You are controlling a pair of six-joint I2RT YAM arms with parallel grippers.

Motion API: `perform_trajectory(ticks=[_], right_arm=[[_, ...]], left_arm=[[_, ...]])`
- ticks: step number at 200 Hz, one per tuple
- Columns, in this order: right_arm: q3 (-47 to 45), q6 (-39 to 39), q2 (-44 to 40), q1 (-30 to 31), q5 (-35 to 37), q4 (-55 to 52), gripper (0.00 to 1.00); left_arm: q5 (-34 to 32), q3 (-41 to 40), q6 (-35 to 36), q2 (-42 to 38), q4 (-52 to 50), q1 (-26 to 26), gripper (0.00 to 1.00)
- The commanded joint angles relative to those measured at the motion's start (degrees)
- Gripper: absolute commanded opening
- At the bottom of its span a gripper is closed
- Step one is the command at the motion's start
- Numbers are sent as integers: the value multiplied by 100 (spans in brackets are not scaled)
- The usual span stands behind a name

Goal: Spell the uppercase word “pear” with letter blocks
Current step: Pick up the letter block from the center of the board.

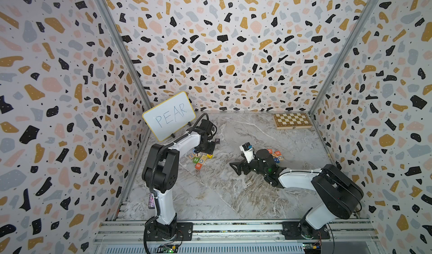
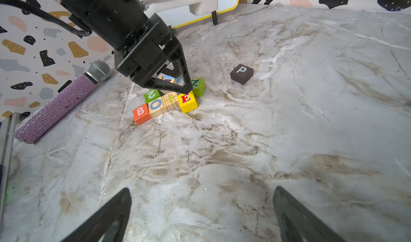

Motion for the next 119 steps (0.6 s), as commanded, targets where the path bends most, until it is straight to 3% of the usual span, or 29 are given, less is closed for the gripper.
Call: perform_trajectory(ticks=[1, 119], right_arm=[[55, -89, 6, 5, -176, 44, 100], [679, -164, 564, 155, -609, -207, 100]], left_arm=[[70, 56, 25, -9, -192, -30, 51], [319, 212, 144, 483, -149, -114, 48]])
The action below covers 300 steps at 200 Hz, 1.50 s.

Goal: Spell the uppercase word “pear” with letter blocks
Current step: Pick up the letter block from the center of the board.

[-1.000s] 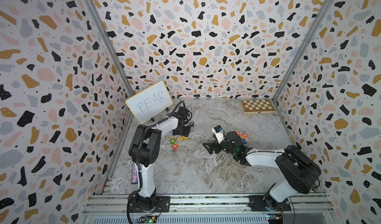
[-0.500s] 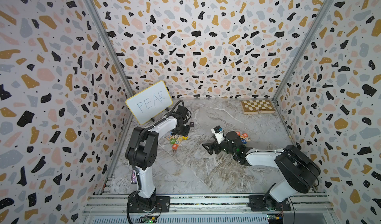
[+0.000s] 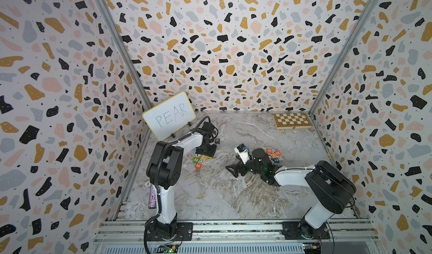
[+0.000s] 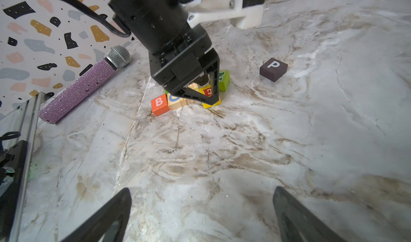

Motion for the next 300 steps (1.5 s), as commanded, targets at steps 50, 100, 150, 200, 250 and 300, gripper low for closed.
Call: perform_trajectory(ticks=[50, 100, 150, 200, 250, 300], right_arm=[[579, 197, 337, 39, -44, -276, 100], [714, 156, 426, 30, 55, -328, 100], [793, 143, 412, 8, 123, -453, 99], [883, 223, 120, -9, 373, -771, 99], [750, 282, -90, -43, 548, -742, 99], [601, 635, -229, -345, 541, -614, 99]], left_arm=[[137, 71, 98, 116, -40, -50, 43], [126, -14, 113, 57, -24, -52, 38], [161, -93, 155, -102, 54, -60, 34], [129, 64, 311, -209, -128, -59, 30], [34, 160, 548, -353, -288, -96, 29], [317, 465, 1010, -464, -419, -94, 28]])
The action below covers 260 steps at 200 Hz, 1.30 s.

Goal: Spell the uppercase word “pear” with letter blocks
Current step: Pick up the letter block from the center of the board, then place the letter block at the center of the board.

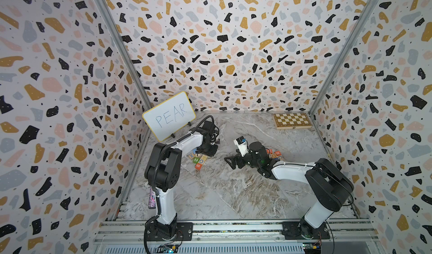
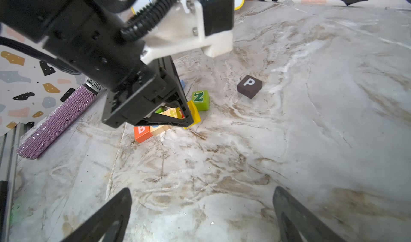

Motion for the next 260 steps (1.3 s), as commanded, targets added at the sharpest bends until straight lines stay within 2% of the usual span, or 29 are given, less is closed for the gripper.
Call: perform_trajectory(ticks=[1, 20, 44, 81, 118, 142, 173, 234, 260], right_arm=[[-84, 225, -303, -136, 91, 55, 99], [-84, 278, -350, -198, 169, 11, 100], [-136, 364, -386, -241, 191, 59, 99], [-216, 442, -359, -243, 92, 177, 100], [-277, 348, -490, -285, 315, 93, 100], [-294, 370, -561, -379, 438, 35, 100], [-350, 414, -563, -462, 465, 49, 100], [-506, 528, -458, -515, 343, 330, 100], [-572, 524, -484, -516, 320, 460, 100]], left_arm=[[197, 334, 388, -173, -159, -22, 28], [647, 505, 772, -167, -153, -22, 29], [902, 1048, 1444, 86, -474, -22, 29], [827, 2342, 2451, 816, -1304, -22, 28], [1053, 2870, 3527, 1205, -1549, -26, 28], [1476, 3231, 4090, 1459, -1815, -22, 29], [1802, 3995, 4411, 1967, -2202, -22, 30], [1727, 5009, 5302, 2812, -2577, -27, 30], [1710, 5163, 5587, 3036, -2559, -22, 30]])
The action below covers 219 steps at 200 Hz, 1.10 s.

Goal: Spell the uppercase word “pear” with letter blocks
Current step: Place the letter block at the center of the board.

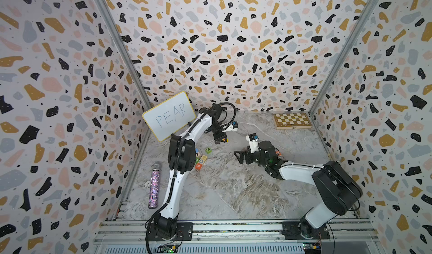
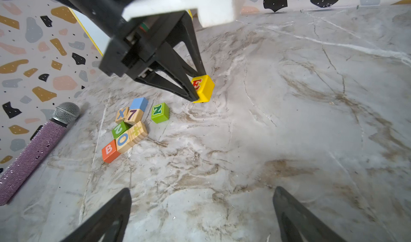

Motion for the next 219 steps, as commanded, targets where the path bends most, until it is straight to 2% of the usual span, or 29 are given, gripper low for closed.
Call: perform_trajectory(ticks=[1, 105, 177, 201, 219], right_arm=[[-87, 54, -108, -20, -39, 198, 100], [-351, 163, -117, -26, -158, 475, 100], [-358, 182, -100, -24, -183, 506, 99], [-349, 175, -73, -28, -208, 523, 99], [-352, 170, -73, -28, -208, 530, 99]], left_arm=[[76, 253, 557, 220, -229, -22, 30], [68, 758, 1166, 814, -95, -22, 31], [-246, 753, 1837, 1032, -88, -14, 31], [17, 878, 1840, 1081, -139, 49, 31], [-75, 820, 1959, 1080, -105, 63, 32]])
